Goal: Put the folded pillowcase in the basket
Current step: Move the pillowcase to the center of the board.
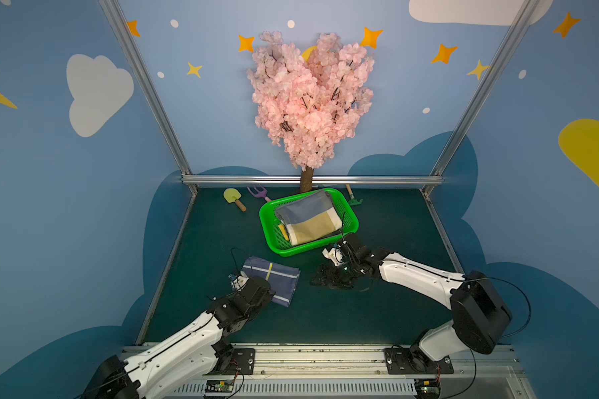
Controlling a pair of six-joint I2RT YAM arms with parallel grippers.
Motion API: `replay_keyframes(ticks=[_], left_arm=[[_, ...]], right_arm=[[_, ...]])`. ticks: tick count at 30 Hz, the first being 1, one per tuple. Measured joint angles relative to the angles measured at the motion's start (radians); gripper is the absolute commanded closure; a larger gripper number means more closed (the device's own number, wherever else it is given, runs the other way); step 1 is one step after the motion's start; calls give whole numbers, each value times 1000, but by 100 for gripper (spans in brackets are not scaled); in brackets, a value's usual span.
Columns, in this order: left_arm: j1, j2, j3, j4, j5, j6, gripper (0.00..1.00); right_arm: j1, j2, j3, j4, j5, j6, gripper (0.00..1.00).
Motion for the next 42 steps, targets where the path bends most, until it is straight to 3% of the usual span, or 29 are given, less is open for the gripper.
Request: replay_keyframes(ticks=[4, 8, 13, 17, 25, 42], left_arm=[[-95, 122, 61, 62, -43, -42, 97], [-169, 233, 116, 117, -75, -67, 97], [-226, 370, 211, 176, -85, -68, 96], [-242, 449, 254, 230, -79, -59, 87], [-277, 518, 287, 267, -76, -51, 87], [-292, 538, 309, 278, -80, -44, 93]], right_arm=[[-45, -74, -123, 88, -44, 97, 2], [-54, -88, -142, 129, -58, 134, 2], [-58, -88, -181, 168, -60, 156, 2], [-65, -88, -195, 166, -45, 155, 3], [-90, -70, -289, 215, -42, 183, 2], [-68, 106, -245, 492, -145, 292, 6]])
